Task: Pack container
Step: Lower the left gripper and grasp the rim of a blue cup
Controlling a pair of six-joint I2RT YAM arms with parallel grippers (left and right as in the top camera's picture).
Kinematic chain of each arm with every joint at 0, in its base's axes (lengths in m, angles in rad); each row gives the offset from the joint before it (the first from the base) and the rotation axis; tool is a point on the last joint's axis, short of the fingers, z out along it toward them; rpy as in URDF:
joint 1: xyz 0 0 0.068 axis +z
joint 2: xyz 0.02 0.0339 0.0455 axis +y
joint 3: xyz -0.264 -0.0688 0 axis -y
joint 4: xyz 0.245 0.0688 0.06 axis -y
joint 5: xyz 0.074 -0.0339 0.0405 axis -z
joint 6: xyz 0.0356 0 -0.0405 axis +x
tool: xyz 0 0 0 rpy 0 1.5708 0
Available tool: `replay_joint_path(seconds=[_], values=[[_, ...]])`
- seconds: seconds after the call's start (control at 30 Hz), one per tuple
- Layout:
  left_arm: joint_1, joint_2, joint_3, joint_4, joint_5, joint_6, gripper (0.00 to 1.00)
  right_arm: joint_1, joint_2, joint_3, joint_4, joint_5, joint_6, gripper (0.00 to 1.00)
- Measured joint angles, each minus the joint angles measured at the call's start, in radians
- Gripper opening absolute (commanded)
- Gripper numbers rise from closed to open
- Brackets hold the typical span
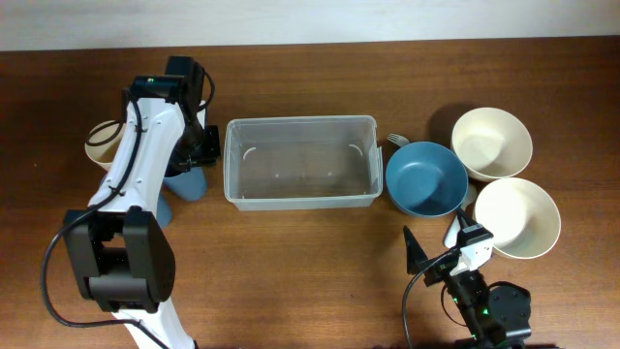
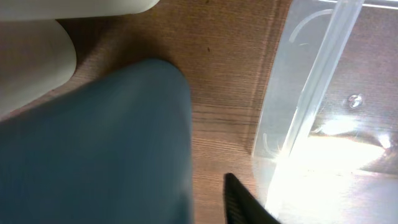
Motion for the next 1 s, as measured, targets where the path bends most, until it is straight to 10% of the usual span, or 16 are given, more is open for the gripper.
replay_joint_path(seconds=[0.2, 1.0], values=[[0.000, 0.000, 0.000, -0.001, 0.000, -0.006, 0.02, 0.000, 0.000, 0.000, 0.000, 0.000, 0.000, 0.99], [-0.016, 0.000, 0.139, -0.173, -0.003, -0.004, 0.01, 0.000, 0.000, 0.000, 0.000, 0.000, 0.000, 0.99]])
